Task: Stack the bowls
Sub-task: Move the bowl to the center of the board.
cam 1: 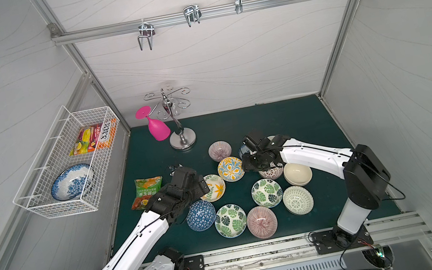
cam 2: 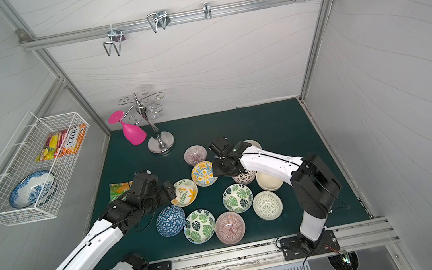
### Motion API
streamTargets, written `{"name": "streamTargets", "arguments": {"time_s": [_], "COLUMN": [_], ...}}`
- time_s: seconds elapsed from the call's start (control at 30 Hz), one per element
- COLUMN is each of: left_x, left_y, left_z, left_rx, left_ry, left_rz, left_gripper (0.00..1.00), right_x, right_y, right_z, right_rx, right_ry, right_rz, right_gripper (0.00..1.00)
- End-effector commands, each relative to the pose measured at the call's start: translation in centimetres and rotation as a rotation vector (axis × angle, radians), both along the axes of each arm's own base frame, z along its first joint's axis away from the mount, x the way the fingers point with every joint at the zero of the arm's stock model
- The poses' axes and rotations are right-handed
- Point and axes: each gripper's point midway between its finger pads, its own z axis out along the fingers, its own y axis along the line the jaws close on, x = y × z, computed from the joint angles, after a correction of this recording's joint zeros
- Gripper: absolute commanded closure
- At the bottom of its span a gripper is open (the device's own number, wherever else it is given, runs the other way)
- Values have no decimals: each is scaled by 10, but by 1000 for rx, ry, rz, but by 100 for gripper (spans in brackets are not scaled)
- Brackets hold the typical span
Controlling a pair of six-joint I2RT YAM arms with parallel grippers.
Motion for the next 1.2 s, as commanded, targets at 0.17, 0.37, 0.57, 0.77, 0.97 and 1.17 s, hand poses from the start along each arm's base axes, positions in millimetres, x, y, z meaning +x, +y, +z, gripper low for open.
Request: {"name": "streamTargets", "arguments": {"time_s": [0.17,0.37,0.57,0.77,0.97,1.17], "left_x": [16,18,18,19,20,20], "left_y": [-7,-9,-8,-7,-7,-7], "left_z": [18,13,12,11,10,9], "left_rx": [-61,-52,-52,-48,-46,-47], "left_ry": [-121,-104,-108,-106,-101,-99], "left_rz": [17,15,21,25,27,29], "left_gripper": [1,1,1,1,1,1], "right_x": [16,31,38,43,50,62], "right_y": [10,11,17,17,16,15], "right_z": [-26,-42,-50,-53,-53,-47], "right_rx": [47,50,40,21,-14,-42], "right_ry": [52,78,93,93,83,71], "right_rz": [-71,-108,-111,-133,-132,-124], "right_gripper": [43,47,54,77,95,100]}}
